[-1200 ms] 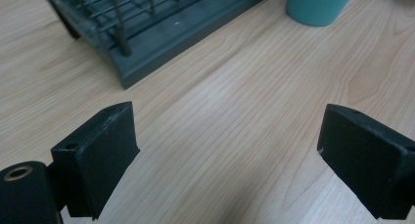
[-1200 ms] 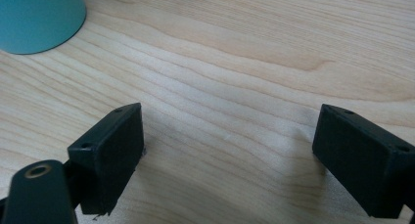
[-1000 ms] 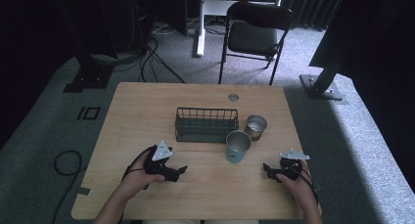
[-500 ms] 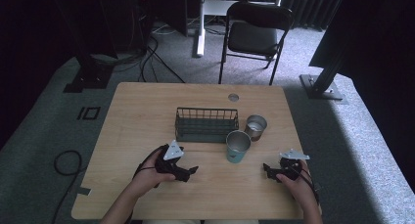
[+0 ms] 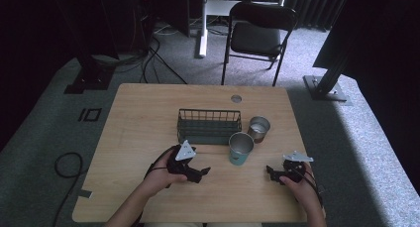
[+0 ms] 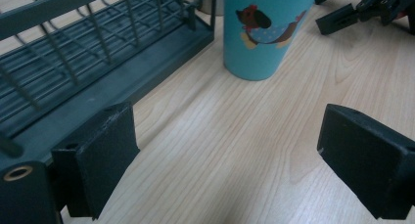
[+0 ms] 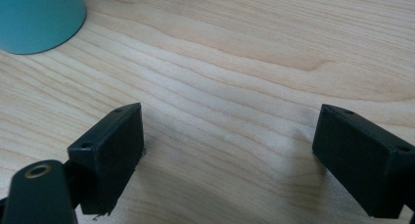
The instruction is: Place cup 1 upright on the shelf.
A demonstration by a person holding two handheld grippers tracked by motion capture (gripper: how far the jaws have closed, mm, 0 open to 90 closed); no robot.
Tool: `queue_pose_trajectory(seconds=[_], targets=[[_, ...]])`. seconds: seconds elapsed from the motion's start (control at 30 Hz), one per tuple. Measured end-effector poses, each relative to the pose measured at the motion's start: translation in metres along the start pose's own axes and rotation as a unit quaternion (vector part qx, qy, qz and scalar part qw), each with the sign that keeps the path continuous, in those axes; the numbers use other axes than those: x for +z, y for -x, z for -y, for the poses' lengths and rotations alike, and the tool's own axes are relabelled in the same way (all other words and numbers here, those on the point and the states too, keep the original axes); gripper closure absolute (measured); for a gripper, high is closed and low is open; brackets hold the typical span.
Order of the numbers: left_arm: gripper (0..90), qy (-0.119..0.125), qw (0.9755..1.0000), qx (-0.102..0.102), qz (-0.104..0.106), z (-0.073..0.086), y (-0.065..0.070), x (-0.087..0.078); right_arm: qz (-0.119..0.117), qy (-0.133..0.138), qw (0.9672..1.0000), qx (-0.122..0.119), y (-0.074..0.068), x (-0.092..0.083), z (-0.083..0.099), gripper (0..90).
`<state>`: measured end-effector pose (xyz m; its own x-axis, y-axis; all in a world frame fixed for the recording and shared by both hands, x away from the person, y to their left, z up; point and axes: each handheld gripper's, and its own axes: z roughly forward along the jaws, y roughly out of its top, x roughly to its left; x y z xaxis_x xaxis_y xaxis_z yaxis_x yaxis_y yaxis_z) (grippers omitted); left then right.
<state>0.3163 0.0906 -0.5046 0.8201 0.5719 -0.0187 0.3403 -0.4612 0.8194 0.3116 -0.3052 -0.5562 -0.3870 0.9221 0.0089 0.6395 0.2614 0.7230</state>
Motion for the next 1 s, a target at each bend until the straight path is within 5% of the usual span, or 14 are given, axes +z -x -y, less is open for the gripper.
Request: queue_pose_trajectory(seconds=[1.0], targets=[[8.4, 0.027, 0.9992, 0.011, 0.026, -0.042, 0.026, 0.05, 0.0, 0.0, 1.0, 0.0, 0.0, 0.0, 0.0, 11.5]])
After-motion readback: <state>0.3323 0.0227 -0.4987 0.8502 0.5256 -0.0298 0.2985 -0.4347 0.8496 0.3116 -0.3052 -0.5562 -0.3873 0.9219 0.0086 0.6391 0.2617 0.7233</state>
